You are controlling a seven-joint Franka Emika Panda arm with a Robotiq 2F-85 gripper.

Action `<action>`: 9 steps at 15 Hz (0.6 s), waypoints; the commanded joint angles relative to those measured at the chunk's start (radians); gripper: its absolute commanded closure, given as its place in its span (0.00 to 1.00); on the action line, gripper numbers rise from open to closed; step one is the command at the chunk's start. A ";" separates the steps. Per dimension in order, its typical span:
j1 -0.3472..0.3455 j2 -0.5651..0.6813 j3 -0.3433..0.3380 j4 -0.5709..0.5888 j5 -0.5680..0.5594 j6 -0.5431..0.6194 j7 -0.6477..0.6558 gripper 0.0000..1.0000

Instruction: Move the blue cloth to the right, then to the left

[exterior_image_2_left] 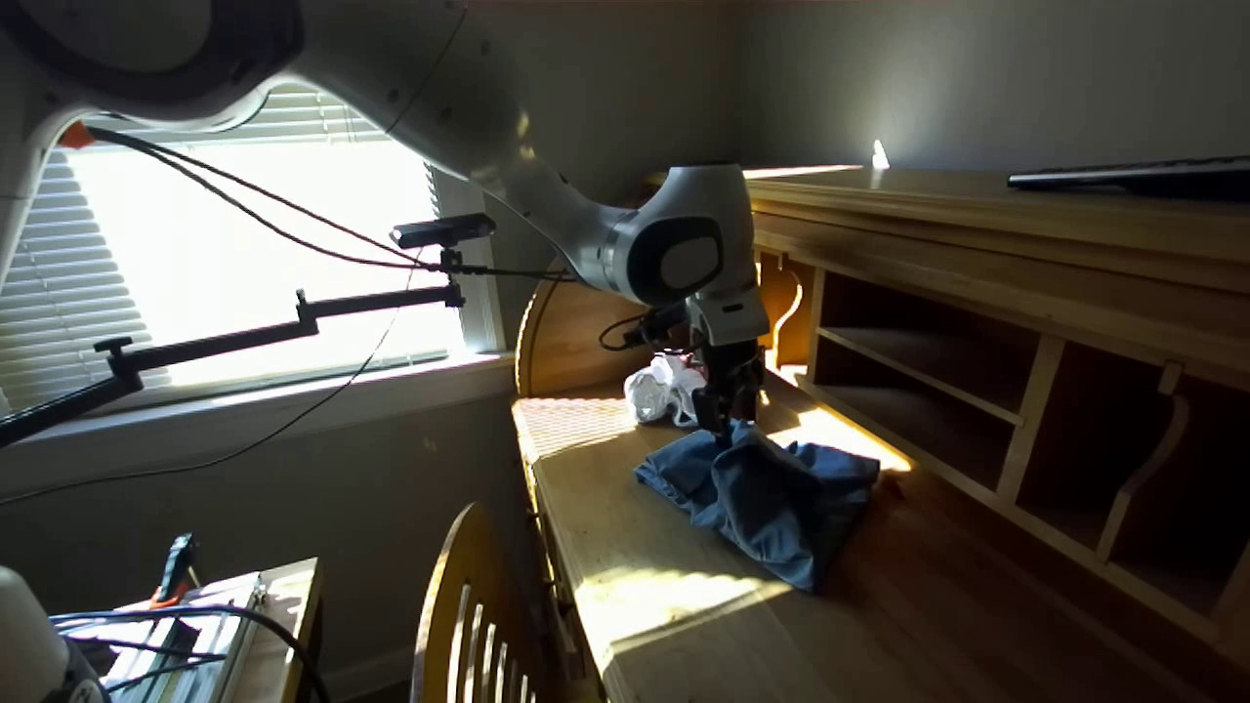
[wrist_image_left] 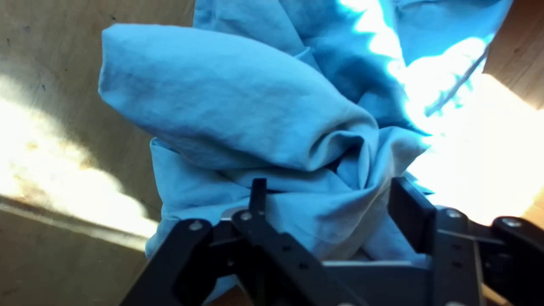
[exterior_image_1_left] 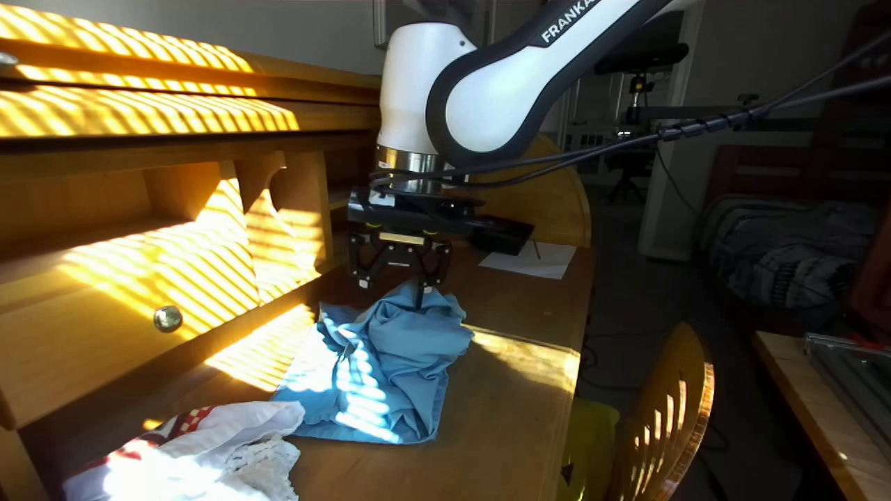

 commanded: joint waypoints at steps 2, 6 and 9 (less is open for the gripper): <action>0.001 0.058 -0.003 0.060 0.041 -0.011 0.004 0.64; -0.011 0.080 -0.006 0.069 0.046 -0.009 -0.008 0.92; -0.030 0.078 0.014 0.067 0.068 -0.019 -0.051 1.00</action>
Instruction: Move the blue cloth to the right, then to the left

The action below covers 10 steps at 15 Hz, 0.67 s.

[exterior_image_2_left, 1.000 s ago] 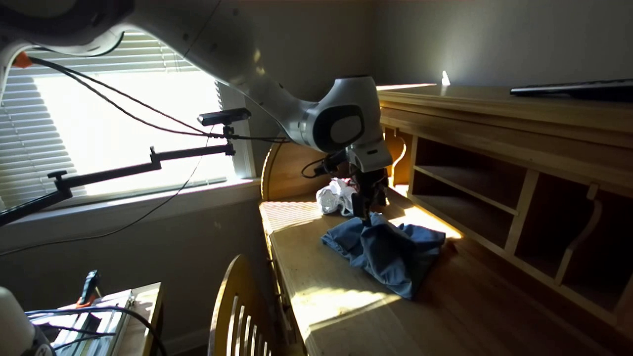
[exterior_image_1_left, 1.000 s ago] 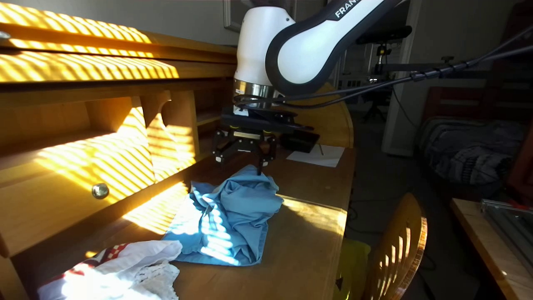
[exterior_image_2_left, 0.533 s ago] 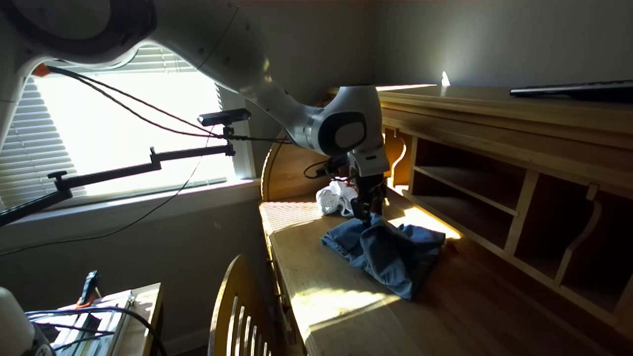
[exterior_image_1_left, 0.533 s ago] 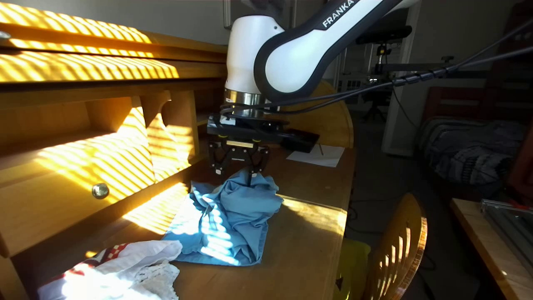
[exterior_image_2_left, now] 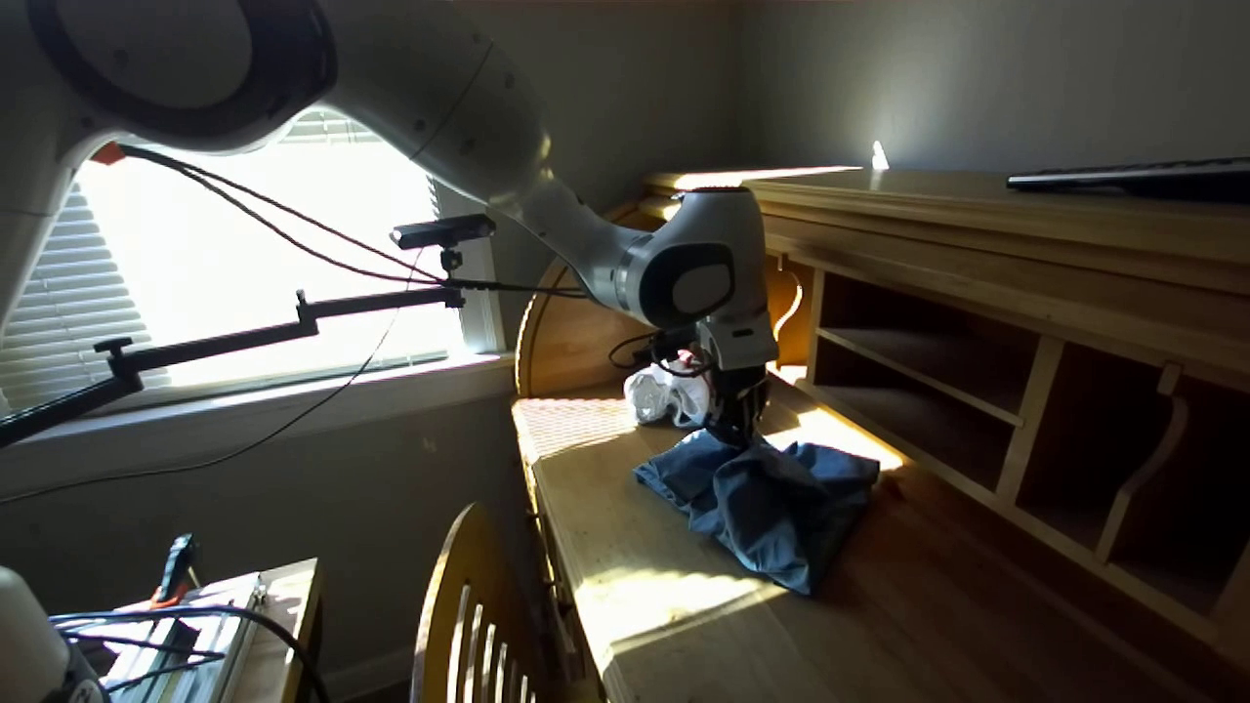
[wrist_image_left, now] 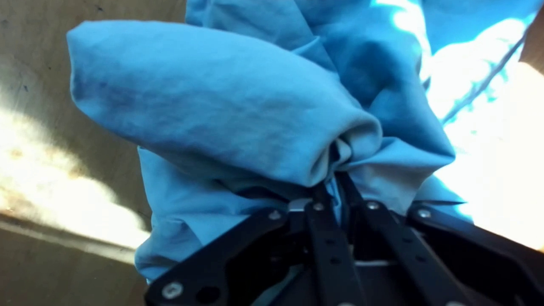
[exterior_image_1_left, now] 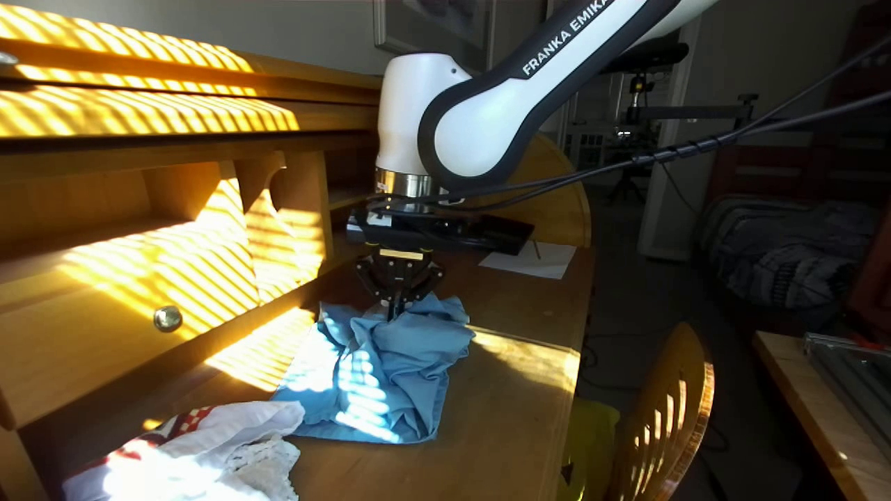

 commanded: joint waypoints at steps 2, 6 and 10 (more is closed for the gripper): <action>-0.037 -0.022 0.045 -0.001 0.068 -0.020 -0.134 1.00; -0.083 -0.138 0.098 -0.077 0.117 -0.057 -0.392 0.99; -0.108 -0.286 0.088 -0.171 0.127 -0.206 -0.624 0.99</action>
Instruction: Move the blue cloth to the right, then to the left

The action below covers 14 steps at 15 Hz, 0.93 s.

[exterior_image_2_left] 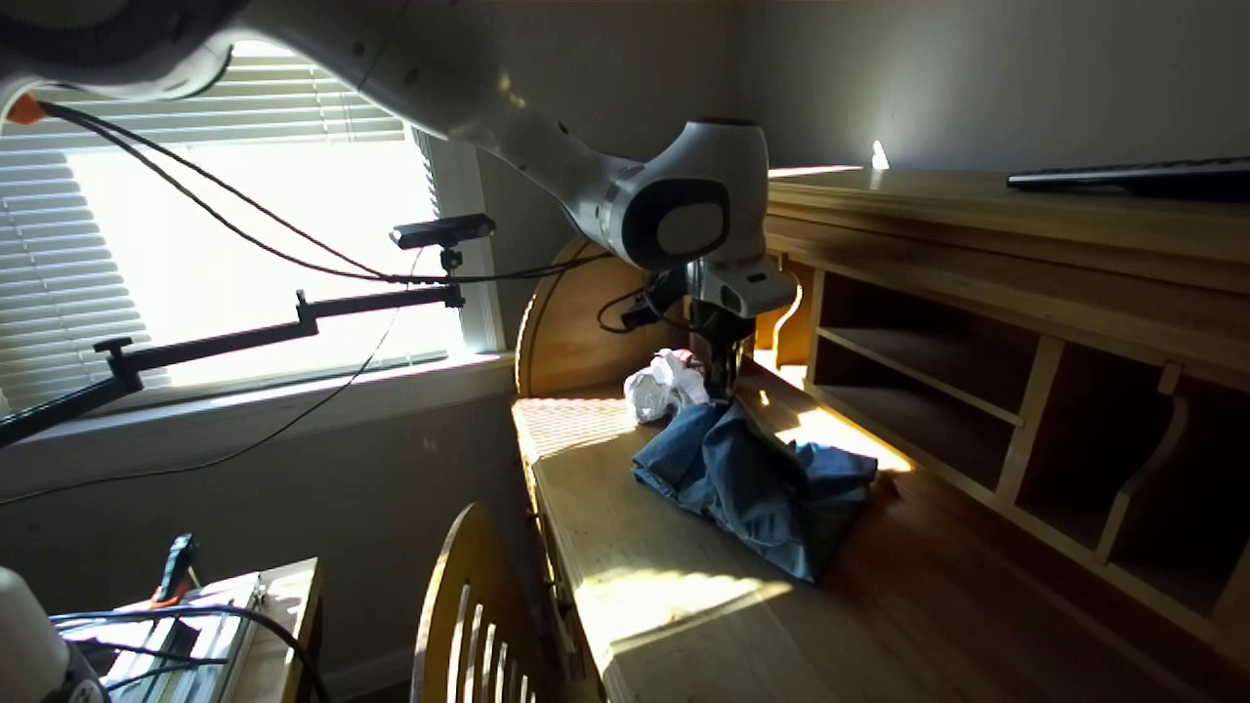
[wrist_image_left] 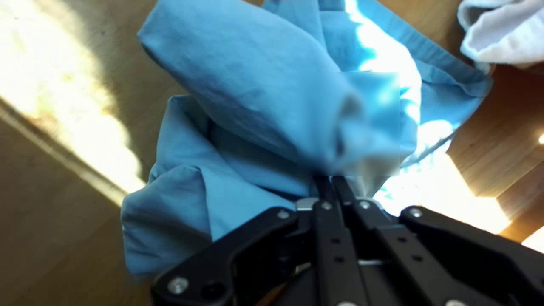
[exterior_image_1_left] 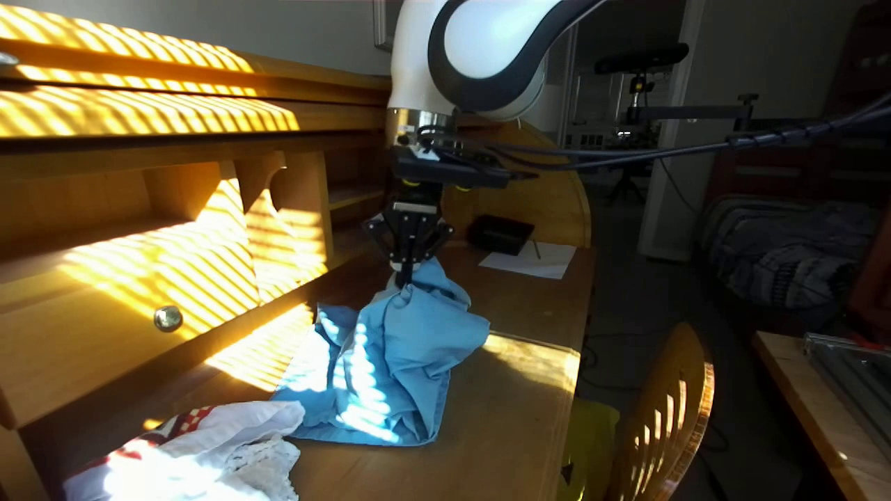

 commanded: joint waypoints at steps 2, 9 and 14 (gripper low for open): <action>-0.033 -0.195 -0.022 -0.164 0.001 -0.137 -0.229 0.99; -0.043 -0.309 -0.173 -0.301 -0.391 -0.077 -0.235 0.99; -0.080 -0.267 -0.269 -0.348 -0.741 0.163 -0.119 0.99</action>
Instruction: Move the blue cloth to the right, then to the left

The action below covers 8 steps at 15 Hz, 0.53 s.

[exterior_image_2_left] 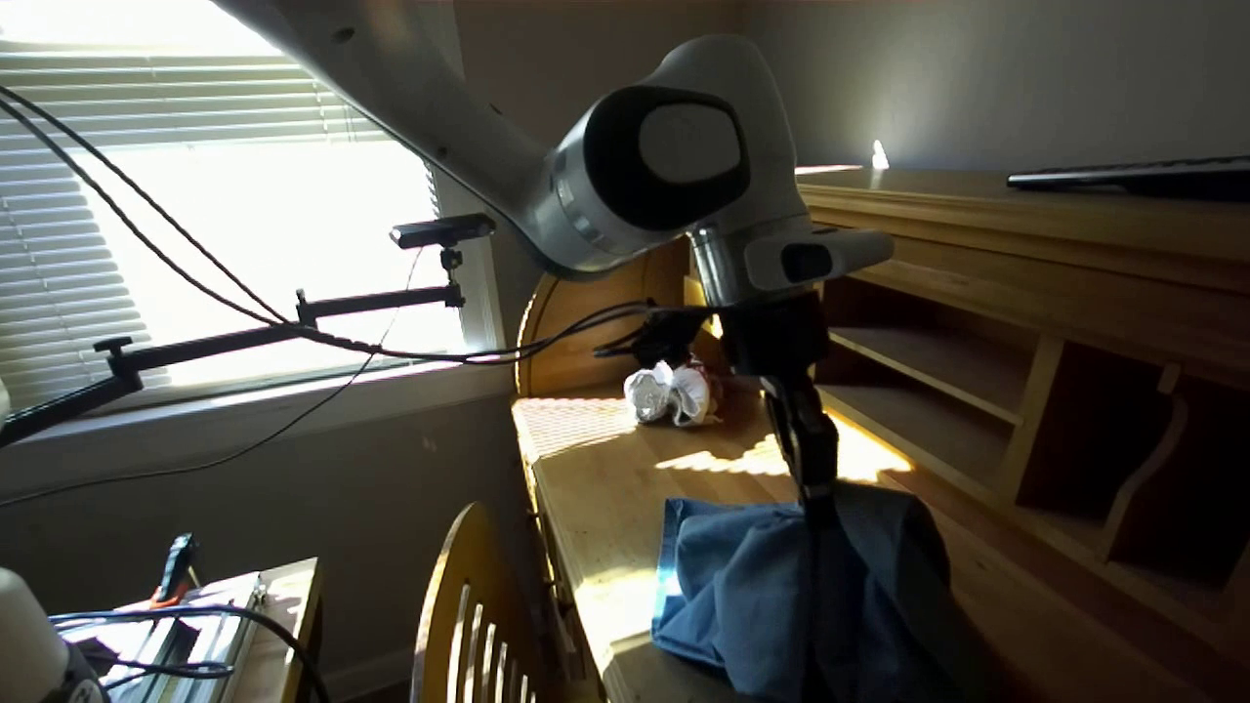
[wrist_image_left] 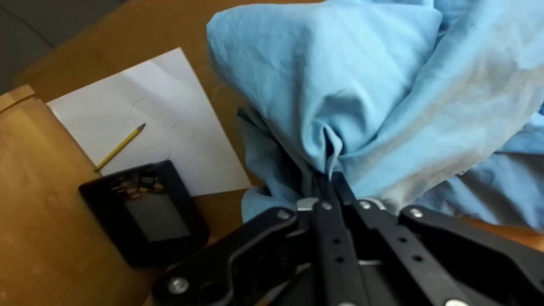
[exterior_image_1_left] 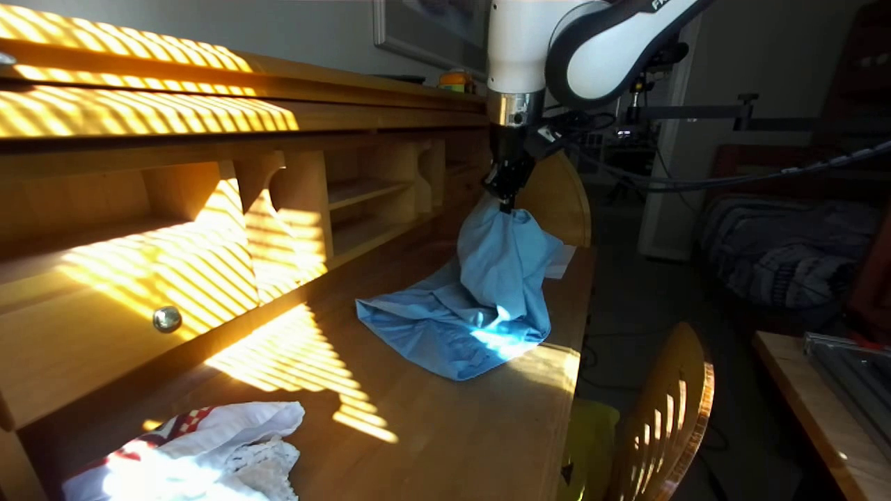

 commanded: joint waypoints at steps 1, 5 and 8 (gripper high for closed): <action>-0.027 0.025 -0.063 -0.054 -0.255 0.212 0.127 0.99; 0.059 0.128 -0.268 -0.001 -0.573 0.403 0.378 0.99; 0.122 0.208 -0.404 0.067 -0.775 0.463 0.608 0.99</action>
